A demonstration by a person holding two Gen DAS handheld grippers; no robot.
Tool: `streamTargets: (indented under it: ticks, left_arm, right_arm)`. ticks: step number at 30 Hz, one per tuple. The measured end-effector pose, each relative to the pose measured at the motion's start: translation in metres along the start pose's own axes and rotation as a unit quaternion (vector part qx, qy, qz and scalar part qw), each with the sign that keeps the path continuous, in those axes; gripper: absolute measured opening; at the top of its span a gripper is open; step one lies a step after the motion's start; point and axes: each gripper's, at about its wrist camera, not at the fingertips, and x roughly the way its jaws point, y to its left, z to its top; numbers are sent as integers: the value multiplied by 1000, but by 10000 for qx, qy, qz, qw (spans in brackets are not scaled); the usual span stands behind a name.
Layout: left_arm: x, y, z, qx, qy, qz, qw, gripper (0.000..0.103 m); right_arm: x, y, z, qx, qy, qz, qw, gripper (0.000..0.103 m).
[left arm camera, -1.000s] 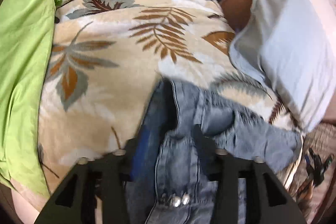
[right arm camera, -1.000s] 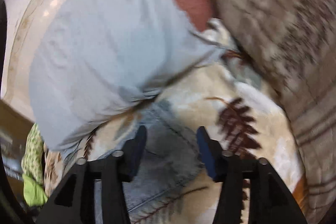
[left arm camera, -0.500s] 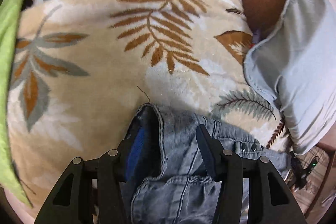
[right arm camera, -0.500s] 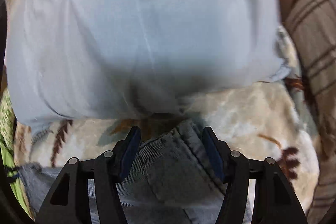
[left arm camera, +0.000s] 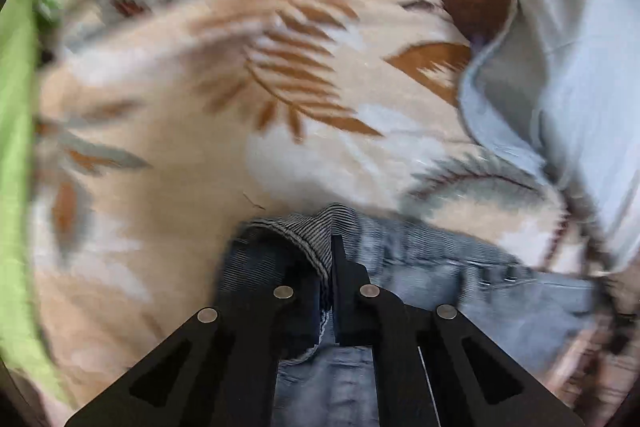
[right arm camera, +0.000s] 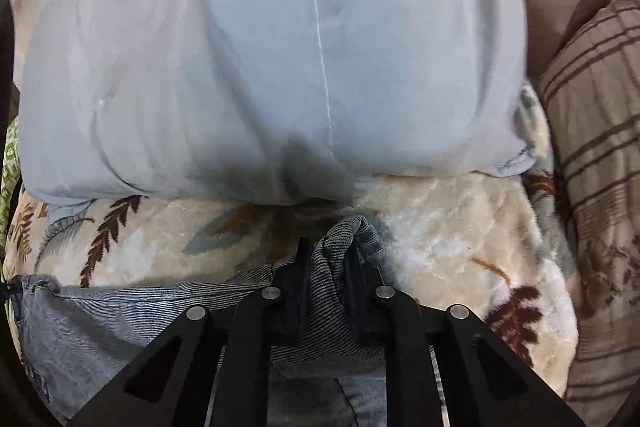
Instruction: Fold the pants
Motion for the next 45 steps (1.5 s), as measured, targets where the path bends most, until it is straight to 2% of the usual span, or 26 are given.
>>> streamTargets:
  ticks: [2, 4, 7, 10, 13, 16, 24, 29, 30, 35, 41, 42, 45]
  left_arm:
    - [-13, -14, -11, 334, -426, 381, 9978, 3]
    - [-31, -35, -27, 696, -924, 731, 9906, 3]
    - [-66, -61, -61, 1292, -1724, 1194, 9692, 3]
    - [-96, -76, -97, 1727, -2301, 1327, 9485, 3]
    - [-118, -76, -125, 1816, -2493, 1266, 9428, 3]
    - [-141, -64, -155, 1764, -2598, 1141, 9425, 3]
    - [-204, -14, -216, 1511, -2599, 801, 9504, 3]
    - [-219, 14, -244, 1372, -2517, 640, 9559, 3]
    - [-219, 20, -250, 1382, -2571, 655, 9542, 3]
    - [-199, 51, -276, 1320, -2055, 575, 9680, 4]
    - [-165, 73, -272, 1127, -1306, 545, 9835, 4]
    - [-161, 71, -267, 1121, -1222, 557, 9846, 4]
    - [-155, 75, -258, 1030, -921, 464, 9893, 6]
  right_arm:
    - [-15, -4, -6, 116, -140, 33, 9998, 13]
    - [-31, -6, -12, 206, -296, 83, 9993, 13]
    - [-58, -6, -20, 335, -544, 152, 9978, 12]
    - [-88, -20, -25, 506, -800, 267, 9951, 11]
    - [-118, -29, -42, 698, -974, 342, 9922, 11]
    - [-141, -43, -56, 848, -1064, 448, 9897, 10]
    - [-206, -52, -128, 1167, -1249, 695, 9828, 10]
    - [-235, -65, -178, 1386, -1279, 783, 9789, 10]
    - [-237, -67, -186, 1430, -1276, 795, 9782, 10]
    - [-242, -80, -242, 1746, -1148, 867, 9741, 10]
    - [-217, -87, -298, 2124, -667, 697, 9724, 11]
    - [-208, -88, -305, 2203, -494, 571, 9725, 12]
    - [-193, -90, -319, 2416, -156, 301, 9698, 24]
